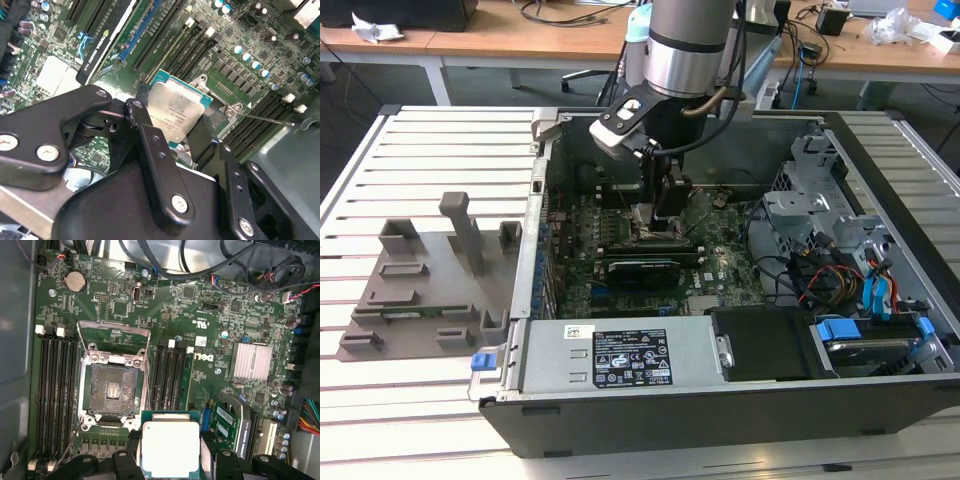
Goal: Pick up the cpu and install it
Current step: 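Place the cpu into insertion slot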
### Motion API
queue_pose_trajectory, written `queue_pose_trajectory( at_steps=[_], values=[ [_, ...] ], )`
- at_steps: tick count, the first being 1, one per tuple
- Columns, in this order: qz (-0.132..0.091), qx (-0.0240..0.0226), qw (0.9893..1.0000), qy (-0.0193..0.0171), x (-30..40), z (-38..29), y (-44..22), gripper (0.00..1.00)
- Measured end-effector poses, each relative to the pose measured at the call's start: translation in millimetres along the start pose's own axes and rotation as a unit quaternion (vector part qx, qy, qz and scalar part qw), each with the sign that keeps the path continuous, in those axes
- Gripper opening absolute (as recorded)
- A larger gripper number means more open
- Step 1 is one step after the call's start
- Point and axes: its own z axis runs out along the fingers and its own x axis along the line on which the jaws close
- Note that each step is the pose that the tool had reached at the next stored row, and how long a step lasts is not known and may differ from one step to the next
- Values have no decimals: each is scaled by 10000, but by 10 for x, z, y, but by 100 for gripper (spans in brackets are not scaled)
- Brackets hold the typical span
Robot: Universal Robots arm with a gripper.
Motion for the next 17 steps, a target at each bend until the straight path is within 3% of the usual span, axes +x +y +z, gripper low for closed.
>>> queue_pose_trajectory(
  at_steps=[8, 17],
  values=[
    [295, 37, 9996, 0, 0, 4, 0, 55],
    [679, 84, 9977, 1, 1, 8, 1, 55]
  ],
)
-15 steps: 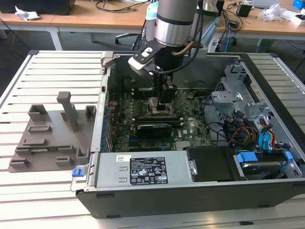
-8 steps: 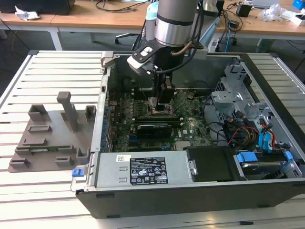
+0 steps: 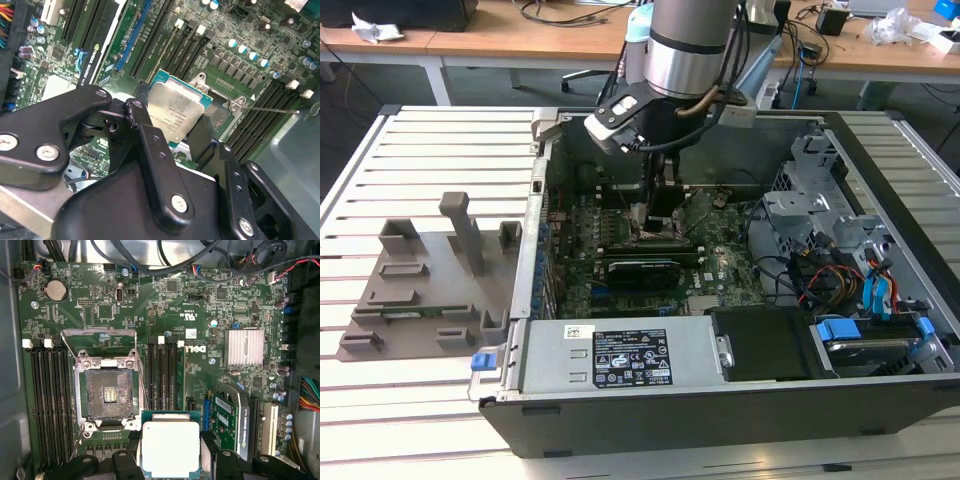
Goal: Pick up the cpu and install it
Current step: 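Place the cpu into insertion slot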
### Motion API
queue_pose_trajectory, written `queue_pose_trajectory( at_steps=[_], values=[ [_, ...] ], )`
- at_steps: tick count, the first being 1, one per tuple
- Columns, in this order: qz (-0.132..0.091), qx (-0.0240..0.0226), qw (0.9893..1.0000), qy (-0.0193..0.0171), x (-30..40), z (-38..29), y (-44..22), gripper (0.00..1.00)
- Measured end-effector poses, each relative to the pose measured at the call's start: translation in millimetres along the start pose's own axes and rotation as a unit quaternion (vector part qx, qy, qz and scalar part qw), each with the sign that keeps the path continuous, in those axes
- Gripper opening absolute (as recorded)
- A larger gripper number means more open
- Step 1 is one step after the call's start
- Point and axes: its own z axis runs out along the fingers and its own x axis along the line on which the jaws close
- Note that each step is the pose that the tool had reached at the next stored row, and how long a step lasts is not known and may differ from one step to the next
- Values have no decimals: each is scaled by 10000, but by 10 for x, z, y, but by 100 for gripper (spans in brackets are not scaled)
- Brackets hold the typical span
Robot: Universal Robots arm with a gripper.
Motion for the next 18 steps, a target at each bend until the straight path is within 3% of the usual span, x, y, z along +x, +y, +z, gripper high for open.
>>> queue_pose_trajectory(
  at_steps=[5, 13, 18],
  values=[
    [267, 33, 9996, 0, 0, 3, 0, 55],
    [669, 83, 9977, -6, 1, 7, 1, 55],
    [948, 117, 9954, -11, 1, 10, 1, 55]
  ],
)
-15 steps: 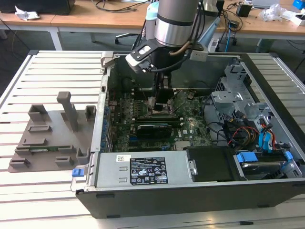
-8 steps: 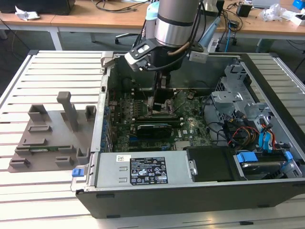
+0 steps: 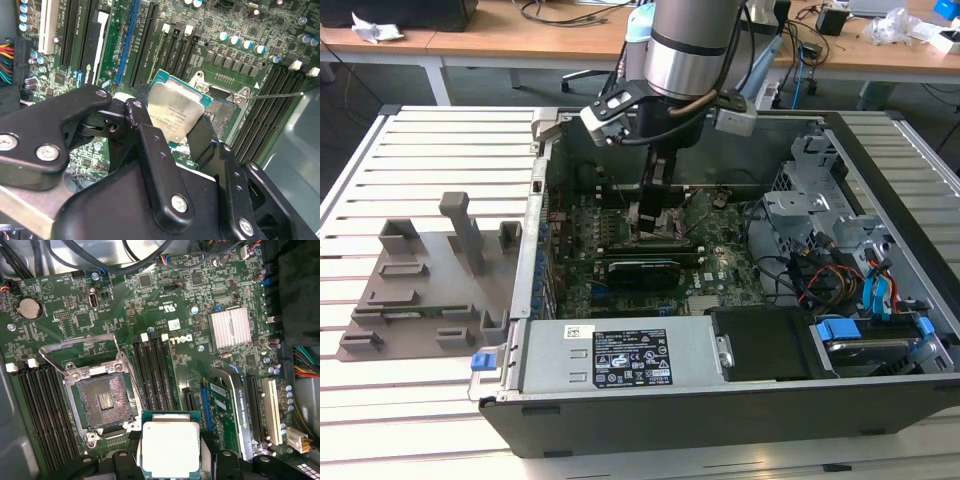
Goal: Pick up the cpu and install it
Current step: 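Place the cpu into insertion slot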
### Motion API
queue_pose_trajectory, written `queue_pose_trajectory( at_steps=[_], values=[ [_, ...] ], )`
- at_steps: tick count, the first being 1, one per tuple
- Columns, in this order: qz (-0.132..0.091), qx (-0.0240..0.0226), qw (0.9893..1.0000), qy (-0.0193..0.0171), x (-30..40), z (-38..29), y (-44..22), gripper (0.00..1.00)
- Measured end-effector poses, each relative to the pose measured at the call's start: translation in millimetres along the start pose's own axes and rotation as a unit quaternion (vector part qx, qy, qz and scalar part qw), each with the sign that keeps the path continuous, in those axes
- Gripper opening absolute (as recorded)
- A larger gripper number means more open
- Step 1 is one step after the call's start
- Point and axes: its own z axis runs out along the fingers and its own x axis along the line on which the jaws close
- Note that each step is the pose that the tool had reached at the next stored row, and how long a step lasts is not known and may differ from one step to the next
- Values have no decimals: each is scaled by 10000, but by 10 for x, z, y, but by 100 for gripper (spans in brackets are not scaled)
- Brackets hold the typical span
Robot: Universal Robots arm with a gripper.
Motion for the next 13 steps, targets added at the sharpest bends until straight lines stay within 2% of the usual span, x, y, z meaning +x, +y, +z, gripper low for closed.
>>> queue_pose_trajectory(
  at_steps=[13],
  values=[
    [401, 49, 9992, -9, 1, 4, 1, 55]
  ],
)
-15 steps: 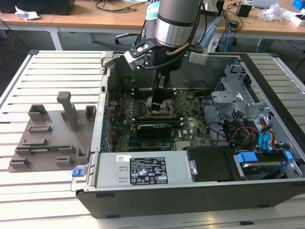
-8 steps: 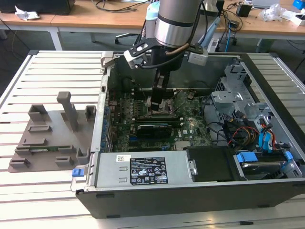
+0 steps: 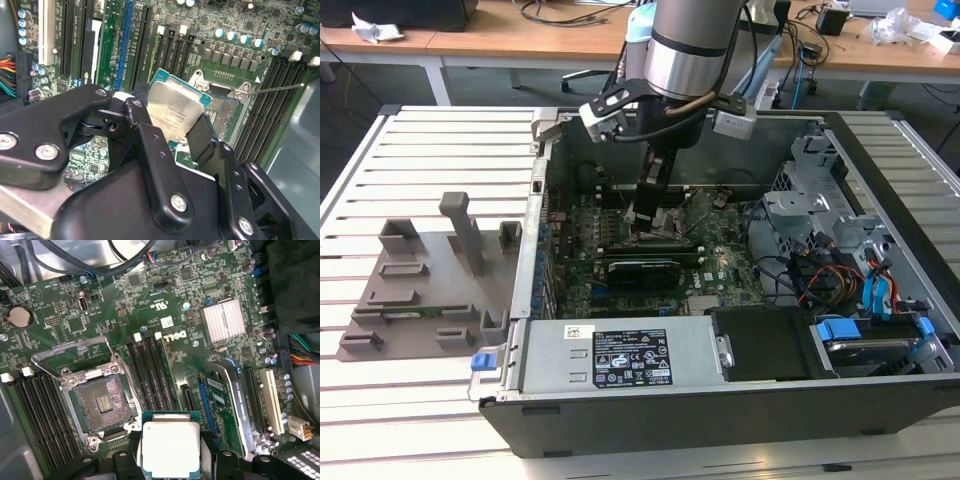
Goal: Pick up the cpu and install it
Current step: 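Place the cpu into insertion slot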
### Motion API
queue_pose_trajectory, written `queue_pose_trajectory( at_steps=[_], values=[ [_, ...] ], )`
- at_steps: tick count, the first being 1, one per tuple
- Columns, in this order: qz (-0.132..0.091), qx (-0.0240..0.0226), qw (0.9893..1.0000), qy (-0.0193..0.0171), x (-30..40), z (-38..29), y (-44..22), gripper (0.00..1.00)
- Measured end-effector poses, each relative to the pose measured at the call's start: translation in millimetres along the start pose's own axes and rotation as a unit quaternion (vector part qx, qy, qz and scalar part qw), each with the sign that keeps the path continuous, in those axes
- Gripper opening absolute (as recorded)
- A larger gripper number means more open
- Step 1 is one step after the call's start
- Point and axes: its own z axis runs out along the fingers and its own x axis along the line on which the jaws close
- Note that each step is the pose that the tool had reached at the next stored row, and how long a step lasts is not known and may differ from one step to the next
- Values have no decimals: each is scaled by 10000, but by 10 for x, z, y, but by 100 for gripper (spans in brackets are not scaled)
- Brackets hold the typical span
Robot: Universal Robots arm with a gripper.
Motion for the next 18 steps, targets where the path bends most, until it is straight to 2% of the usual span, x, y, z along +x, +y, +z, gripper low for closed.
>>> queue_pose_trajectory(
  at_steps=[12, 14, 15, 16, 18],
  values=[
    [358, 41, 9993, -16, 1, 4, 0, 55],
    [352, 41, 9994, -14, 1, 4, 1, 55],
    [327, 51, 9994, 23, 3, 4, 3, 55],
    [289, 73, 9995, 96, 3, 4, 3, 55],
    [119, 161, 9990, 389, 4, 3, 6, 55]
  ],
)
